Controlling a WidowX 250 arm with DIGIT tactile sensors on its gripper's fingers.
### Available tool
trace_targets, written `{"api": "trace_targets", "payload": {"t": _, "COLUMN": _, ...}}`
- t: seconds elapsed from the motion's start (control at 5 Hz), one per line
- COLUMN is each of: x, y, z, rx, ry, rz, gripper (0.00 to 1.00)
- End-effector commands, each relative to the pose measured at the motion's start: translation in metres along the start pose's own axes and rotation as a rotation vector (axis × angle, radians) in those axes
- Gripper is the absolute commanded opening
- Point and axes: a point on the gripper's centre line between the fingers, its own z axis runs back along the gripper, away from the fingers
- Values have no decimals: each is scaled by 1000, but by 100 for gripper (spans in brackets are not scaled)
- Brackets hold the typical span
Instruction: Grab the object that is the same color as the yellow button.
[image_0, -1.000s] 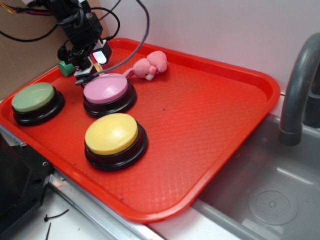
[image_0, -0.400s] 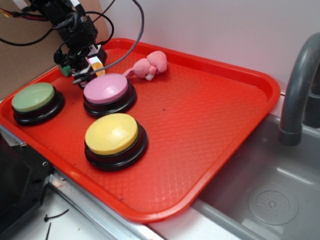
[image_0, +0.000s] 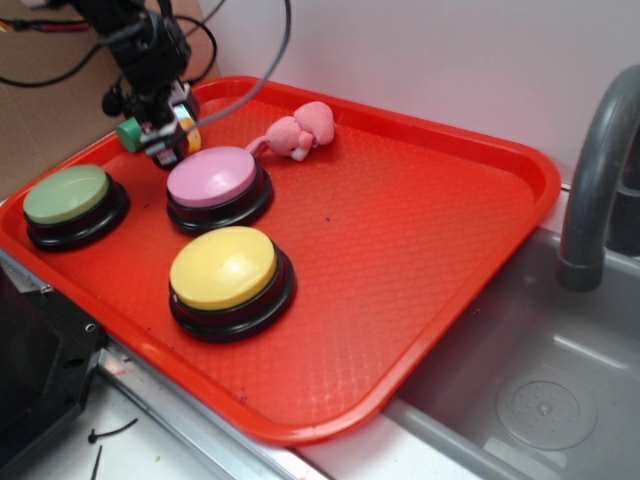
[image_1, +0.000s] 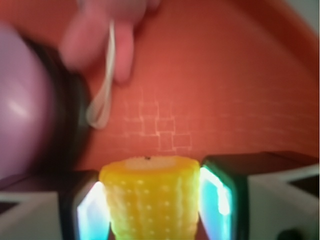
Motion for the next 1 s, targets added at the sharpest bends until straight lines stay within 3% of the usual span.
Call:
{"api": "trace_targets", "payload": {"t": 0.0, "x": 51, "y": -29, "z": 99, "rx": -27, "ry": -22, "rz": 491, "gripper": 0}}
{"api": "trace_targets", "payload": {"t": 0.2, "x": 92, "y": -55, "z": 126, "rx": -87, "ry": 22, "rz": 687, "gripper": 0}}
{"api": "trace_targets", "payload": {"t": 0.4, "x": 130, "y": -84, "z": 132, "rx": -38, "ry": 74, "rz": 739, "gripper": 0}}
{"api": "trace_targets", "payload": {"t": 0.6, "x": 152, "y": -105, "z": 135, "rx": 15, "ry": 69, "rz": 763, "gripper": 0}}
{"api": "trace_targets", "payload": {"t": 0.8, "x": 150, "y": -106, "z": 123, "rx": 25, "ry": 84, "rz": 717, "gripper": 0}}
